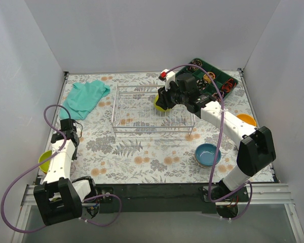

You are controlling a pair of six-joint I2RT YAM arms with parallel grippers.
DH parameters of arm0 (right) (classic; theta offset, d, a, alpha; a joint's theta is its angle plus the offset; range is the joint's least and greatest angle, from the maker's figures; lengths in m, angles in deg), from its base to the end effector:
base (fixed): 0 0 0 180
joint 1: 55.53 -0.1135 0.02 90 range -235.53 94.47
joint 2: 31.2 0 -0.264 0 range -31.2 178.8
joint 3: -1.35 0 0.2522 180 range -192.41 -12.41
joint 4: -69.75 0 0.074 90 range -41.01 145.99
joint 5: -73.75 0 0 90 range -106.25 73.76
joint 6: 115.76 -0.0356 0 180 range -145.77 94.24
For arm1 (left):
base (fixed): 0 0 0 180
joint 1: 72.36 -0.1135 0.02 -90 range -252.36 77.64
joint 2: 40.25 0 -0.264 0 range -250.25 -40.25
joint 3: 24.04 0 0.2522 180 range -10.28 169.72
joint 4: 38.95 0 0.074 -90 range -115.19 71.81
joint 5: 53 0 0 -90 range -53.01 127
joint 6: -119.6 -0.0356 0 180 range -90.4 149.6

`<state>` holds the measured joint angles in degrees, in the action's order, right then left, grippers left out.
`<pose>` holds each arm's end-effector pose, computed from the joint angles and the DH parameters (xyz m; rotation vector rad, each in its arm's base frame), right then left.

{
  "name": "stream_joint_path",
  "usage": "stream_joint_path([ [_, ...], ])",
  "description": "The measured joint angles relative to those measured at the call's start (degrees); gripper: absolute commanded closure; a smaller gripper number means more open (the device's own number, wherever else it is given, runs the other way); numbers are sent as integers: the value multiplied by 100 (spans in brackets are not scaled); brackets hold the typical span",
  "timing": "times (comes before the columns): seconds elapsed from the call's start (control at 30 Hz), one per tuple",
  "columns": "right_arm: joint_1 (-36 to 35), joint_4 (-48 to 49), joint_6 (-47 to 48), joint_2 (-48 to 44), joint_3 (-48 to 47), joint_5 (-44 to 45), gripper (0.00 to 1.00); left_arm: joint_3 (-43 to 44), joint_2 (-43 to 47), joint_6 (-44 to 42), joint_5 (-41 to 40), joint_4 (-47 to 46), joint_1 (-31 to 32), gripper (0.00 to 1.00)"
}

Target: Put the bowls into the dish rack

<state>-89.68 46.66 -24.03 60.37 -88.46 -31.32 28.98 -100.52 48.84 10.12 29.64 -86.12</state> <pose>0.3073 0.2197 0.3241 -0.7911 1.8846 0.6219 0.1566 0.0549 0.2084 -0.8759 2.6641 0.6525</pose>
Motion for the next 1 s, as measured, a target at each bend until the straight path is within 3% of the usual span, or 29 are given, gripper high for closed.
stream_joint_path([
  [0.1, 0, 0, 2, -7, 11, 2, 55, -52, 0, 2, 4, 9, 0, 96],
  [0.3, 0, -7, 9, -57, 96, 28, 55, -44, 0, 2, 85, 50, 0, 100],
  [1.0, 0, 4, 225, -251, 280, 149, 55, 601, -326, 72, 1753, 772, 2, 100],
])
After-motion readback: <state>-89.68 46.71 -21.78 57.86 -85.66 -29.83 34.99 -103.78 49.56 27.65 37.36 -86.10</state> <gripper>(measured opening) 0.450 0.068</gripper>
